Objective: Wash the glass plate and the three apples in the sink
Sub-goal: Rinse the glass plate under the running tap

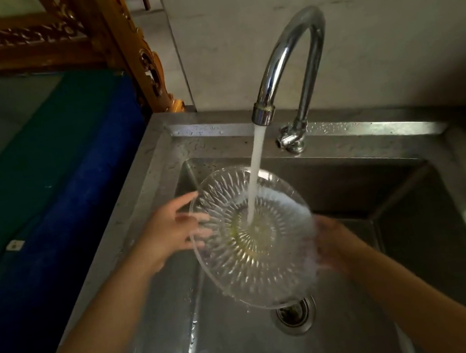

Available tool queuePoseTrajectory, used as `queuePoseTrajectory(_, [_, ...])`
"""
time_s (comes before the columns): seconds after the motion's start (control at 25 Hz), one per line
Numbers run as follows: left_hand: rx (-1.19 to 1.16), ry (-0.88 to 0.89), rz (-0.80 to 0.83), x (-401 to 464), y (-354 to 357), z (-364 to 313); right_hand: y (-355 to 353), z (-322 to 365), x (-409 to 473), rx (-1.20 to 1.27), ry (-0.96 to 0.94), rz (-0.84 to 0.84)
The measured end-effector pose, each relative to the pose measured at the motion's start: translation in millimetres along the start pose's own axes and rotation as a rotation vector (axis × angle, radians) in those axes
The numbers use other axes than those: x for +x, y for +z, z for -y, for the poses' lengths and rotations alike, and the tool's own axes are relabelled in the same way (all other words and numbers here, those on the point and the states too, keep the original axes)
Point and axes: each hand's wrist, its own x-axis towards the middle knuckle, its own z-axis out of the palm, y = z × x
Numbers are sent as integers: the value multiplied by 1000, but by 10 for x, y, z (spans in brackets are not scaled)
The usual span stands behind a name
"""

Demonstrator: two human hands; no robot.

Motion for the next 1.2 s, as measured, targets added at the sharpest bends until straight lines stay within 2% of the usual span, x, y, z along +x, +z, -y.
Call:
queuePoseTrajectory(0.08, [110,-35,12,41,-73,-258,109,-251,52,80,170,39])
queuePoseTrajectory(0.16, [194,-111,34,82,-107,-401,150,-411,47,-23,279,85])
queuePoseTrajectory(0.24, [183,-214,48,118,-134,-355,78,-466,33,-40,347,92])
queuePoseTrajectory(0.36, [16,-379,46,97,-78,30,-167,-265,-44,12,318,33])
queuePoseTrajectory(0.44, [-121,-424,82,62,63,389,-352,-25,-101,-101,181,3])
queuePoseTrajectory(0.56, [-402,-369,141,25,390,806,-515,333,-222,-423,-53,-50])
queuePoseTrajectory(0.64, [-510,-239,100,27,552,904,-562,422,-238,-397,-184,-56])
queuePoseTrajectory(0.76, [-446,13,-7,65,476,732,-525,352,-179,-203,-369,-73])
queuePoseTrajectory(0.84, [-368,98,43,57,261,479,-440,264,-91,30,-369,-33])
queuePoseTrajectory(0.92, [-288,95,152,12,13,220,-299,157,13,228,-303,60])
queuePoseTrajectory(1.04, [-204,88,206,-95,-289,-52,-67,40,68,348,-92,172])
queuePoseTrajectory(1.12, [-203,56,195,-124,-378,-80,15,72,80,162,-22,121])
queuePoseTrajectory(1.2, [-225,0,183,-115,-340,27,18,278,150,-348,-210,-109])
